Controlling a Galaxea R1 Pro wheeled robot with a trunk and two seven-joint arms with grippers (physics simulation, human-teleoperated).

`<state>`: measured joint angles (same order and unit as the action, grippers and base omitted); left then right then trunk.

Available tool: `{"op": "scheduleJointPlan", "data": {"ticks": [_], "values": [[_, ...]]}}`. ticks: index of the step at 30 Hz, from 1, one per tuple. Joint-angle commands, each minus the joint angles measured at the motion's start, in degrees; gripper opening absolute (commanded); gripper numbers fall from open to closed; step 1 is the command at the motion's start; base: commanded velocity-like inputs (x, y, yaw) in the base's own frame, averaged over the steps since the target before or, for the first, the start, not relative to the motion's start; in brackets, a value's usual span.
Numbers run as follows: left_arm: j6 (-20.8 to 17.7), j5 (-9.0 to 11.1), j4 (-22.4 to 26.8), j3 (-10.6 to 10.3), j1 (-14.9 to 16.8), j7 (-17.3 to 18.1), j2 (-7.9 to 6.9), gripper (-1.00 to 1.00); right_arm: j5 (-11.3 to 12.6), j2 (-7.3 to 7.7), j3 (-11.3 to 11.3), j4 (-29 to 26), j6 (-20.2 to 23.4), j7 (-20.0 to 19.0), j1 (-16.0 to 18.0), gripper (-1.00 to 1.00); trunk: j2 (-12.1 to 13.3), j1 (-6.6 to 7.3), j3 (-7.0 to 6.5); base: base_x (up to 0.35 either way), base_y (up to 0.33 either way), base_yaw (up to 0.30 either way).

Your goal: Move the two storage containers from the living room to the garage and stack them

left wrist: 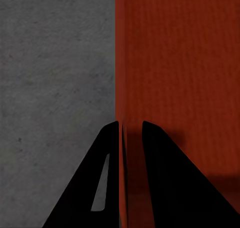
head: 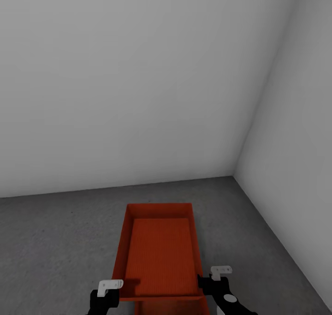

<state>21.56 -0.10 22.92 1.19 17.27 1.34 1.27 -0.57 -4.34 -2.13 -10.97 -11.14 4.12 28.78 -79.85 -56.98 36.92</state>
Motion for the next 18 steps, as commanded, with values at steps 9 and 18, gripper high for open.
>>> {"op": "scheduleJointPlan", "data": {"ticks": [9,18], "values": [[0.2,0.5,0.1,1.0,0.0,-0.5,-0.04,-1.0,0.0,0.91,0.4,0.1,-0.2,0.6,0.0,-1.0,0.0,0.0,0.73,0.0,0.0,0.0],[0.2,0.5,0.1,1.0,0.0,-0.5,-0.04,-1.0,0.0,0.91,0.4,0.1,-0.2,0.6,0.0,-1.0,0.0,0.0,1.54,0.0,0.0,0.0]]}}
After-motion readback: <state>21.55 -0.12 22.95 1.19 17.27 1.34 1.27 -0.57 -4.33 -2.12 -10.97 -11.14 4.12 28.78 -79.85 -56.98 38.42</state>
